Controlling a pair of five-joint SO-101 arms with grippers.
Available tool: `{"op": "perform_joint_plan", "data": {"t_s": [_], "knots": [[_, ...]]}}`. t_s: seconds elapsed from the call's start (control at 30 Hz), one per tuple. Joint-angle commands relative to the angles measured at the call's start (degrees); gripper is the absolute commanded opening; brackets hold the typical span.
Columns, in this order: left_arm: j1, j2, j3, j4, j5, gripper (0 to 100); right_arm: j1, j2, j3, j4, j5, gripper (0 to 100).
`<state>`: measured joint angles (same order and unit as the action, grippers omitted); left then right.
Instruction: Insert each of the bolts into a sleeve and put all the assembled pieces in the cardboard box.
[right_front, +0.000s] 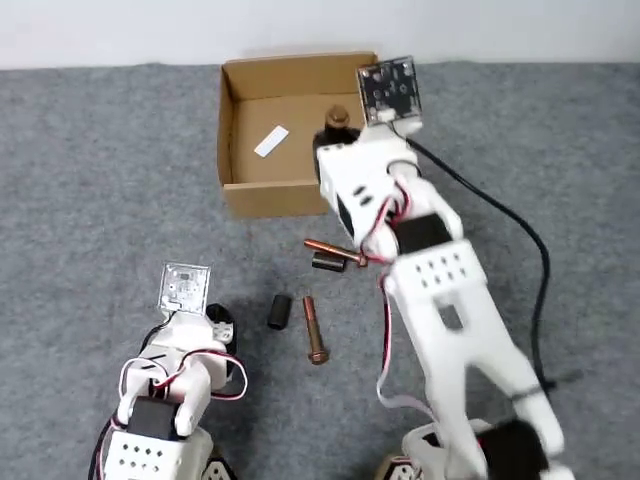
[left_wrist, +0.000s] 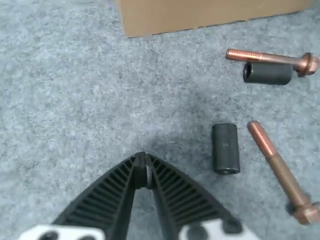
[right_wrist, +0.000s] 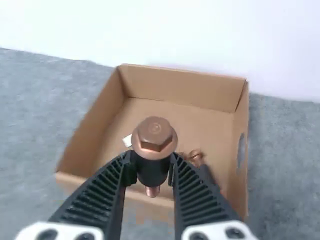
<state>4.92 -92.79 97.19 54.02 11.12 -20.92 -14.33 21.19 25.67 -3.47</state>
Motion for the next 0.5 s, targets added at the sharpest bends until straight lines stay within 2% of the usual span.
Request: {"op": "perform_joint_plan", "data": {"t_s": [0.0,0.1,0.37,0.47], "knots": [[-2.0,-0.6,-0.3,-1.5,0.8,0,1.5,8.0,-6.9,-6.5,3.3,0.8],[-2.1,-0.6,-0.3,-1.4,3.7,0,1.5,15.4,-9.9,-8.3,4.7,0.8],[-2.1,-0.5,-0.3,-1.4,4.0,0,1.5,28.0,-18.2,-7.8,4.7,0.8],[-2.1,-0.4,-0.3,-1.5,4.0,0,1.3,30.5,-19.9,-3.8,4.7,0.8]]}}
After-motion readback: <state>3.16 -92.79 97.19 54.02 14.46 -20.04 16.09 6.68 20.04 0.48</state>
